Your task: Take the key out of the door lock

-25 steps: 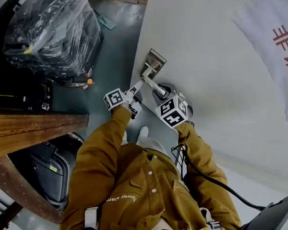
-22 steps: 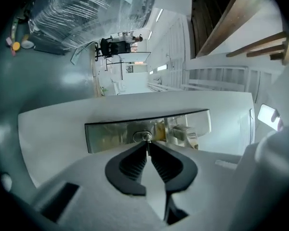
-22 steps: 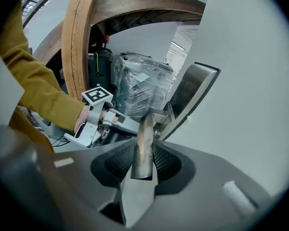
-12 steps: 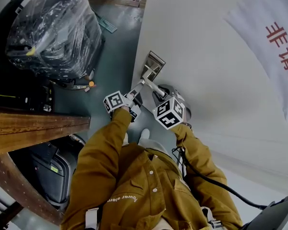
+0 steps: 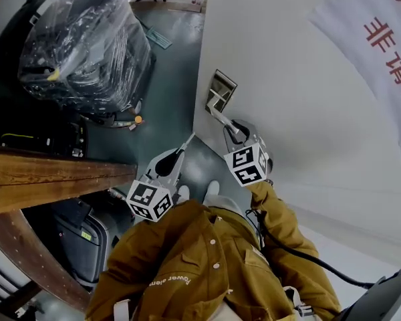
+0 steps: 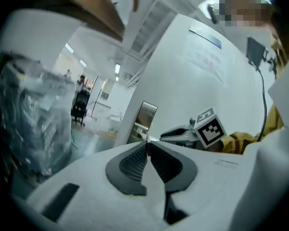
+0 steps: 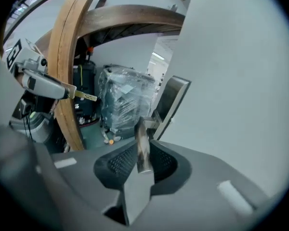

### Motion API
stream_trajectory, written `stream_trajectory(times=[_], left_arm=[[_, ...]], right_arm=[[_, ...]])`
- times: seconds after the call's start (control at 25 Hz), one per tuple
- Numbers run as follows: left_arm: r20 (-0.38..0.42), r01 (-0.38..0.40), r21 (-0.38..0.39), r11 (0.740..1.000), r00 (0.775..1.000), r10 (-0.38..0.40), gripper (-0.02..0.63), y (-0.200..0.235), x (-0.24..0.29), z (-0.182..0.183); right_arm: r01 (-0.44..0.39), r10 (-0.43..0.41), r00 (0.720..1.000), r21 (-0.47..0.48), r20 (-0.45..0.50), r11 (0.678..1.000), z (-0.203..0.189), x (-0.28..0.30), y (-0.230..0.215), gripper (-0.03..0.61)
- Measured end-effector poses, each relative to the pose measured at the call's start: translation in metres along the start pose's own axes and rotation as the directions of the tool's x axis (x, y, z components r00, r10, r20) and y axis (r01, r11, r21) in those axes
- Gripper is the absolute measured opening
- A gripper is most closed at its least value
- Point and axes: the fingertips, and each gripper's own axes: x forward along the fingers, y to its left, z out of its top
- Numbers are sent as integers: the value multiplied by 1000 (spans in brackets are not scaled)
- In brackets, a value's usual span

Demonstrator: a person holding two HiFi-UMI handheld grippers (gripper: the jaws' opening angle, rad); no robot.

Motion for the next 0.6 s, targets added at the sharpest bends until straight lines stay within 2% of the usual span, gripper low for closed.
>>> stream_trajectory(times=[0.04, 0.12, 0.2, 0.28, 0.36, 0.52, 0.6], left_arm=[[16, -26, 89, 996, 1000, 25, 23, -8, -6, 14], [56, -47, 213, 976, 998, 36, 23, -26, -13, 38], [80, -36, 275, 961, 997, 14, 23, -45, -12, 53], [77, -17, 300, 954, 997, -6, 23, -60, -8, 56], [52, 4, 305, 952, 998, -21, 24, -71, -1, 47], [110, 41, 303, 952, 991, -78, 24, -93, 14, 44], [94, 63, 305, 950, 991, -96, 23, -99, 18, 39]], right_arm=[[2, -6, 998, 61, 60, 998, 8, -14, 0, 48], [-17, -25, 975, 185, 220, 983, 31, -54, -2, 19], [-22, -78, 926, 258, 370, 966, 52, -95, -8, 5], [-18, -128, 878, 299, 462, 954, 61, -123, -13, 5], [-22, -154, 856, 333, 494, 943, 54, -133, -10, 5], [-44, -176, 858, 412, 482, 910, 26, -134, 5, 5], [-44, -198, 856, 450, 477, 892, 17, -137, 6, 5]])
